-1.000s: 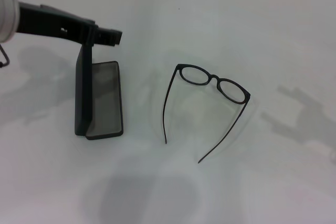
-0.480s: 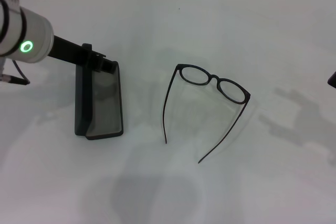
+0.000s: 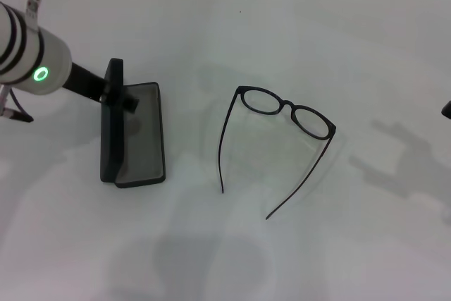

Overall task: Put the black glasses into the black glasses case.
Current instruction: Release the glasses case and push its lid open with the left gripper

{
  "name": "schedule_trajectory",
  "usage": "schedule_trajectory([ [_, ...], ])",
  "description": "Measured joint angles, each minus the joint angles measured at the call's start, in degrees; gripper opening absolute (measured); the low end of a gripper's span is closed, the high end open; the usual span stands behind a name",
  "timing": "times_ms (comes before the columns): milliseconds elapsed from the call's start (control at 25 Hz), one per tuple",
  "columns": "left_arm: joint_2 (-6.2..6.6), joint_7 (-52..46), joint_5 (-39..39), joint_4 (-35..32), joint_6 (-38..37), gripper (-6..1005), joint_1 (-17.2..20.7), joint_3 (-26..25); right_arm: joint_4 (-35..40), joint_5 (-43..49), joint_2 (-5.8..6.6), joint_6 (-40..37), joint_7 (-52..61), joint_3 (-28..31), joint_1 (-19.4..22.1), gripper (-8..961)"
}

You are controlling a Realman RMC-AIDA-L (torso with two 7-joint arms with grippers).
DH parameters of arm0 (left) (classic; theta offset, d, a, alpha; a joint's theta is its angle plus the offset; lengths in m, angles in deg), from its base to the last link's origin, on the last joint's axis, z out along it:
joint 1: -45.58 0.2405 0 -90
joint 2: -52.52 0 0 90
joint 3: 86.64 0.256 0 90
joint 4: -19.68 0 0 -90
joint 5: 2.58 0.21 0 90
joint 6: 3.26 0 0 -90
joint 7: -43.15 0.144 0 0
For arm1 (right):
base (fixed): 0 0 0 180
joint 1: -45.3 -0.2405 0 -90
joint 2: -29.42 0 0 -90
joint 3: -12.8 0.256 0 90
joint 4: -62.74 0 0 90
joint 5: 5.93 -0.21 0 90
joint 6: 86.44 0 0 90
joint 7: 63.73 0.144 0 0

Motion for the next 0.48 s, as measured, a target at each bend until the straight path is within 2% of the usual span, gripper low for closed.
schedule_trajectory([
  [480,0.22,-2.0,1.95,4.09,1.31,479,-1.17,4.24,0.04,0.07,-0.19,0.21,0.0,-0.07,-0.29,856],
])
